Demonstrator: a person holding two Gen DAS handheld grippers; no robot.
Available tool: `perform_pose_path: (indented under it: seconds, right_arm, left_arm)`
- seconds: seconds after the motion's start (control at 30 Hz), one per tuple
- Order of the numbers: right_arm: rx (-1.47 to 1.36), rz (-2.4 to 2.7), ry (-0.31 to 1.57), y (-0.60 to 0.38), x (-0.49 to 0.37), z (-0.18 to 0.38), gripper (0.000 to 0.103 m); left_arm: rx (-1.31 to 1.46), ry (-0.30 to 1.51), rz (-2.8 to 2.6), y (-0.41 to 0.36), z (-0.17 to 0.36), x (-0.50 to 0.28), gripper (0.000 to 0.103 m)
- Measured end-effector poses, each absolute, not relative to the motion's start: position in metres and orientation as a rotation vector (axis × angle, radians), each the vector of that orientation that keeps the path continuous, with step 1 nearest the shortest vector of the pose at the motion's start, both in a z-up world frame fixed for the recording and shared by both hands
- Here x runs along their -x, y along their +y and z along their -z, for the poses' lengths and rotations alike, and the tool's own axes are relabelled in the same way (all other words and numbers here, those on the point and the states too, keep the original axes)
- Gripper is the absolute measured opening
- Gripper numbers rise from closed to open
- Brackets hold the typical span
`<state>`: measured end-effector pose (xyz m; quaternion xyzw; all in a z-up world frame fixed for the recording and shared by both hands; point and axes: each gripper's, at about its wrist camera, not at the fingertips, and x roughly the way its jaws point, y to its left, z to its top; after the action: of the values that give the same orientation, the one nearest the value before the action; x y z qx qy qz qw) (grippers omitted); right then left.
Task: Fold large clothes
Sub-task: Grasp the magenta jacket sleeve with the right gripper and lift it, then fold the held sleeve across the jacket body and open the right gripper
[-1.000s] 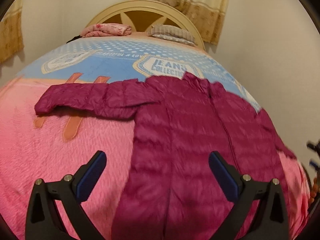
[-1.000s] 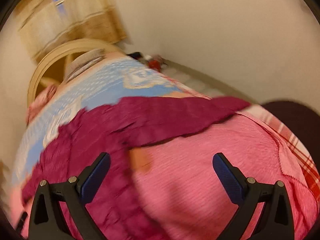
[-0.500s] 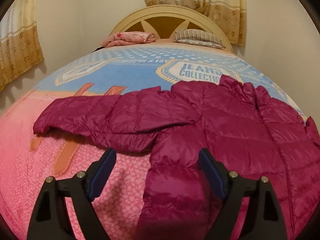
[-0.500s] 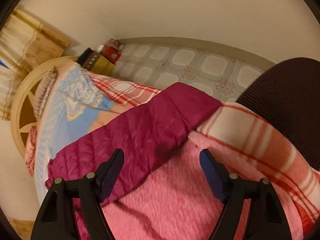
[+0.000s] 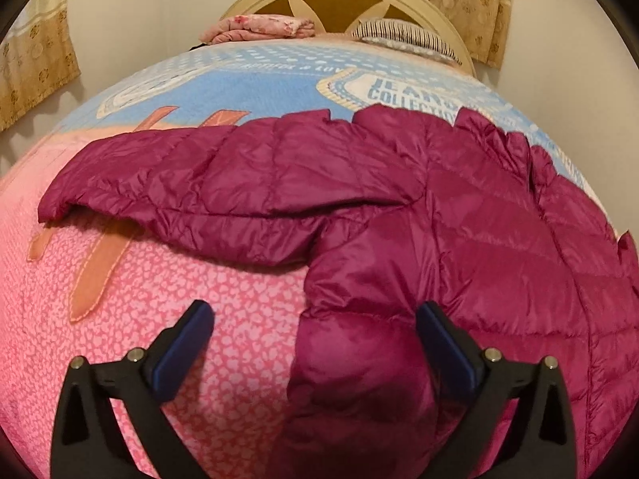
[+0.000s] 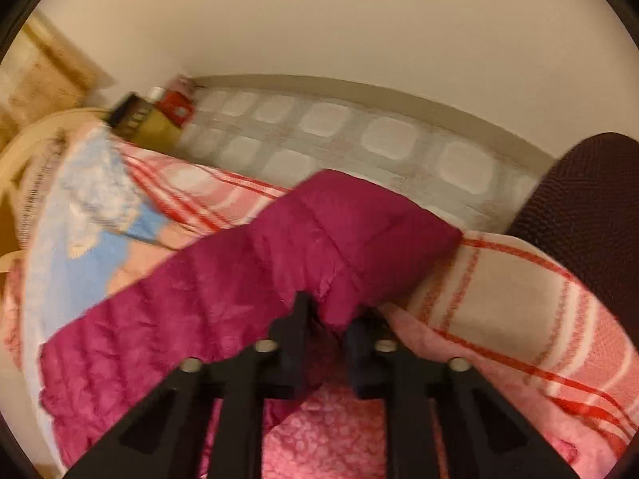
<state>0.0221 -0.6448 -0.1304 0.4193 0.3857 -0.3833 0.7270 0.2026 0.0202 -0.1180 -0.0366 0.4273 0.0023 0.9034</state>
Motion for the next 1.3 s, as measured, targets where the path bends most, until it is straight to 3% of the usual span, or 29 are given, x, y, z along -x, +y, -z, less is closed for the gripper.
perform_pose_path:
  seconds: [0.23,0.4,0.57,0.7,0.87,1.1,1.3]
  right_arm:
    - [-0.581,0.773,0.643,-0.586,-0.016,0.043,0.005]
    - [-0.361,0.578,0.533,-0.492,-0.04,-0.044,0.005]
    - [-0.253,0.302,0.498,-0.373,-0.081,-0.081,0.005]
    - [-0.259,0.079,0.544,-0.287,-0.118,-0.063,0.005]
    - [-0.34,-0.135,0.657,-0.199,-0.169,0.005,0.005]
    - [-0.407,-0.213,0.817,-0.153,-0.196,0.089,0.006]
    - [-0.415,-0.237,0.949,-0.15,-0.193,0.111,0.008]
  left_arm:
    - [0.075,0.883,0.001,0.021,0.118,-0.203,0.103]
    - [0.103,0.87,0.021,0.024,0.117,-0.202,0.103]
    - [0.166,0.849,0.055,0.032,0.115,-0.196,0.103]
    - [0.222,0.831,0.086,0.04,0.115,-0.194,0.103]
    - [0.265,0.818,0.107,0.045,0.115,-0.192,0.103]
    - [0.269,0.821,0.109,0.043,0.115,-0.194,0.103]
    - [0.268,0.826,0.108,0.045,0.116,-0.195,0.103]
